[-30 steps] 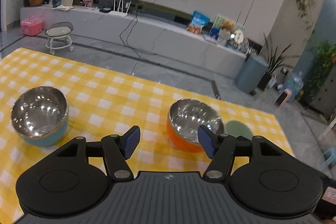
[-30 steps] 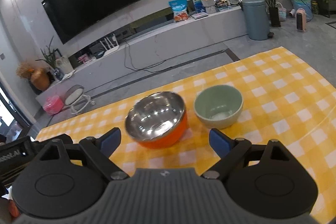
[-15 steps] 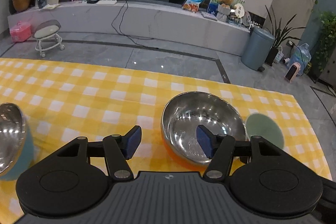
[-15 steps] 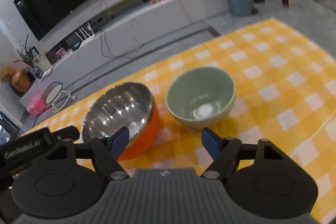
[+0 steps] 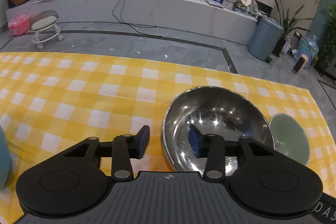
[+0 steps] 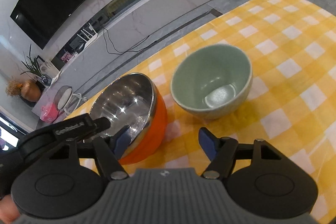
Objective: Organize plates and bowls
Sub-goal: 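Move both open grippers to the rim of the orange steel bowl, then close both grippers on the orange bowl rim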
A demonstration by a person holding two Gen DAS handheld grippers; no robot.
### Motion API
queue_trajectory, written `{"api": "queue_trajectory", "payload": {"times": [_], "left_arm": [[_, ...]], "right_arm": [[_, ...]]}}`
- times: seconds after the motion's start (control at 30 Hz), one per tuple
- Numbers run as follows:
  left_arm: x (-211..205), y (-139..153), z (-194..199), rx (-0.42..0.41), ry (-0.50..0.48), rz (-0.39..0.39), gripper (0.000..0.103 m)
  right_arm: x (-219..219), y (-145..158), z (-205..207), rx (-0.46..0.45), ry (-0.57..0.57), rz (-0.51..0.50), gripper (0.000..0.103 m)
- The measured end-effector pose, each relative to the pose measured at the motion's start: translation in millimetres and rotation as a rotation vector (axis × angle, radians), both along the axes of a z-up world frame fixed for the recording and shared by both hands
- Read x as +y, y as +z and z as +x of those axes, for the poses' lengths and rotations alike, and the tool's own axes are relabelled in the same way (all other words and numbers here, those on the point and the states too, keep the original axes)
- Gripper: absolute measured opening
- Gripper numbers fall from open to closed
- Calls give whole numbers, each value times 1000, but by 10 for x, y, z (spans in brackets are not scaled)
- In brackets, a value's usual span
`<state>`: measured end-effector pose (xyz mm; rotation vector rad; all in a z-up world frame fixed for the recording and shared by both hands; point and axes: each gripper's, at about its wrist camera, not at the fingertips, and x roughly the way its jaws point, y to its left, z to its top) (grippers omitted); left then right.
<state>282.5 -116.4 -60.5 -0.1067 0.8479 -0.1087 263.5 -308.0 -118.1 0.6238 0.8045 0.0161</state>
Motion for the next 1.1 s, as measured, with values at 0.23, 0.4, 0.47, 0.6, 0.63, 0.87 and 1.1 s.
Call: {"api": "queue_trajectory", "payload": {"times": [0.23, 0.4, 0.47, 0.6, 0.63, 0.87, 1.1], "left_arm": [[3, -16, 31, 19, -15, -18, 20], [-1, 45, -37, 8, -36, -2, 11], [-25, 67, -54, 15, -40, 11, 11], [-53, 118, -150, 26, -36, 32, 11], [-52, 131, -176, 35, -31, 33, 11], [105, 323, -414, 81, 27, -4, 11], [275, 526, -727, 107, 61, -41, 11]], "right_arm": [[4, -30, 29, -14, 28, 60, 48], [27, -43, 60, -15, 54, 62, 30], [25, -50, 63, -8, 47, 57, 27], [15, -23, 56, 25, 42, 32, 17], [16, -6, 49, 34, 46, 25, 16], [-6, 245, -76, 69, 95, 38, 13], [42, 586, -394, 33, 167, 31, 12]]}}
